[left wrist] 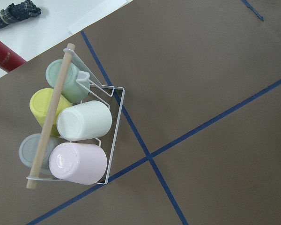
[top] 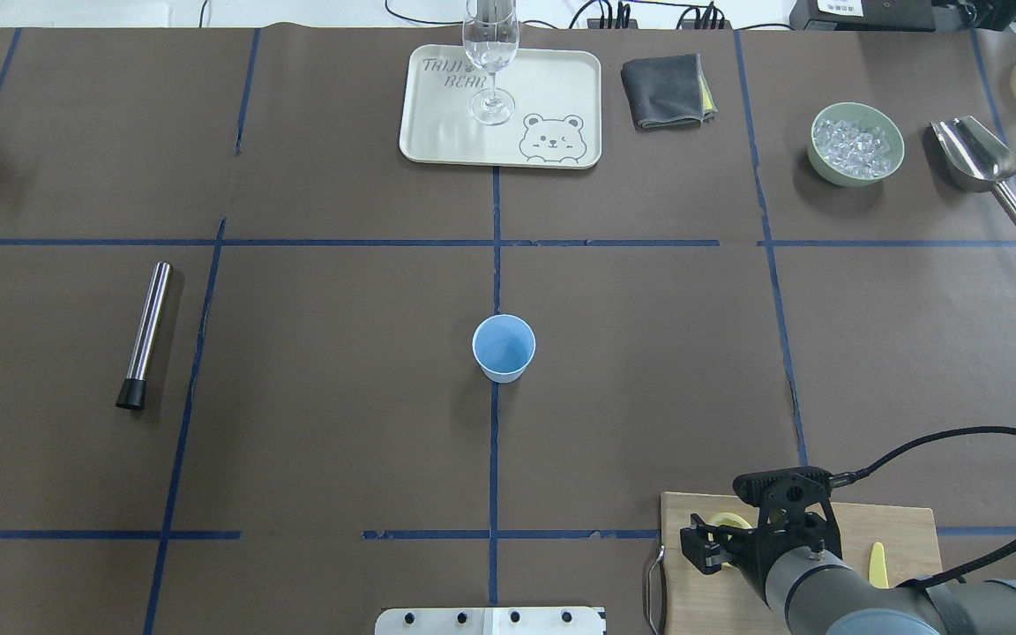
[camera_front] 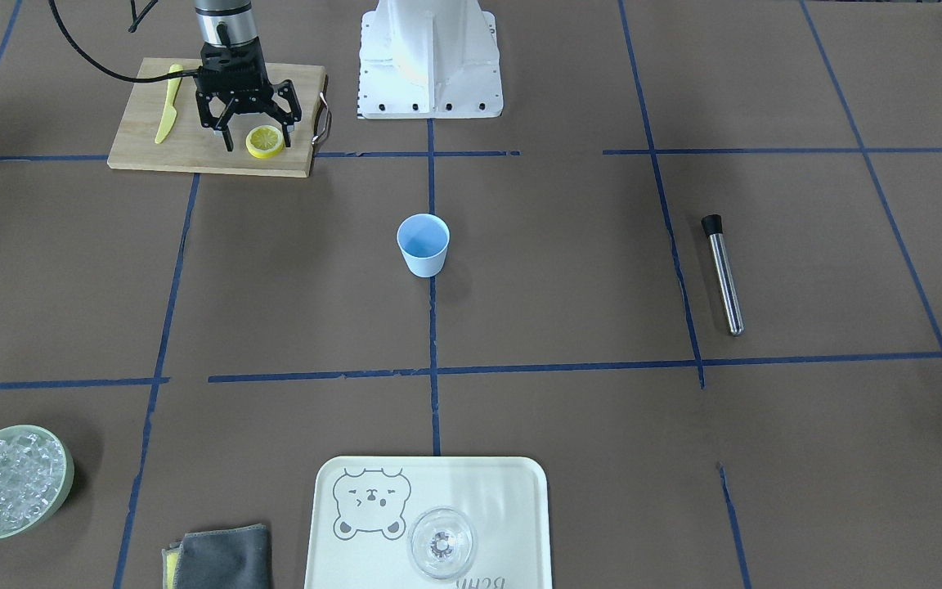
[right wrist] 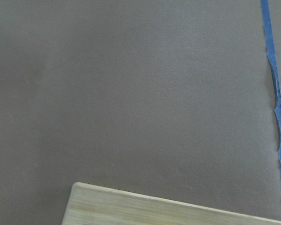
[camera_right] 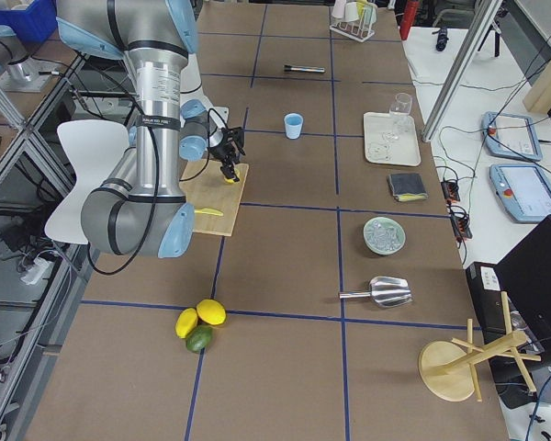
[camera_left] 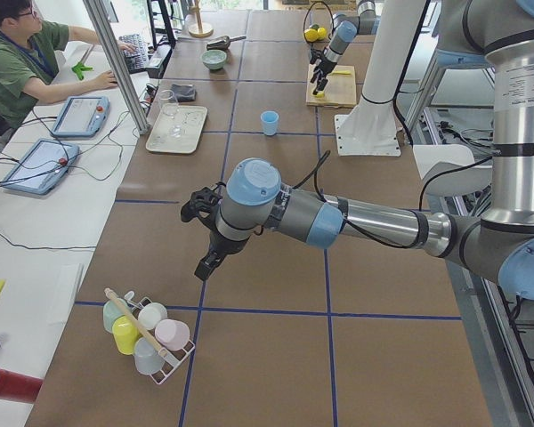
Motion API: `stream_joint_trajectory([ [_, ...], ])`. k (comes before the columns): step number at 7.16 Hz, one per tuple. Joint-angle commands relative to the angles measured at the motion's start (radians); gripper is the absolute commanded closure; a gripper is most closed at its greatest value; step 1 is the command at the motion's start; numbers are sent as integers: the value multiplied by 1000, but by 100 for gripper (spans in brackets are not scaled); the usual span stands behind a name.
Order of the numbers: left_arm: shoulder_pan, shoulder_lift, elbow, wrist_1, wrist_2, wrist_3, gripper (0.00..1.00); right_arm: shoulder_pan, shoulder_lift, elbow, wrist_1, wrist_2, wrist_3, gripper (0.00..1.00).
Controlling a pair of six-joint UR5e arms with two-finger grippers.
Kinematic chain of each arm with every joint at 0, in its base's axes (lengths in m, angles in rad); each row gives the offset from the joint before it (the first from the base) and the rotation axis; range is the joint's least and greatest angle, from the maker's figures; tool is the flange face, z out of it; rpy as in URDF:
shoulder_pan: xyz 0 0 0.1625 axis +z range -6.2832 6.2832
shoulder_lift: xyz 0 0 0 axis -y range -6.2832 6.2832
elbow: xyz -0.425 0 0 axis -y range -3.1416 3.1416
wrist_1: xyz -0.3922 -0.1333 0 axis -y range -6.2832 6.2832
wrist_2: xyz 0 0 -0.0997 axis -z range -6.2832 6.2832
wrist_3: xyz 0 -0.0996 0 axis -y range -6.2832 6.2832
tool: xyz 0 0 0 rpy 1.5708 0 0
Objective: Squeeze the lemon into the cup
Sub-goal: 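Close the right gripper on the lemon slice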
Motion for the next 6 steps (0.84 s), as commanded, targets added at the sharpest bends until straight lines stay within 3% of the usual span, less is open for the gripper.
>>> stream_joint_trajectory([
  [1, 0, 1, 0, 0, 0, 0, 0, -12, 0, -7, 0, 3, 0, 0],
  [4, 0, 1, -1, 0, 0, 0, 0, -16, 0, -7, 6, 6, 9, 12],
  [6, 0, 1, -1, 0, 0, 0, 0, -18, 0, -7, 8, 9, 22, 13],
])
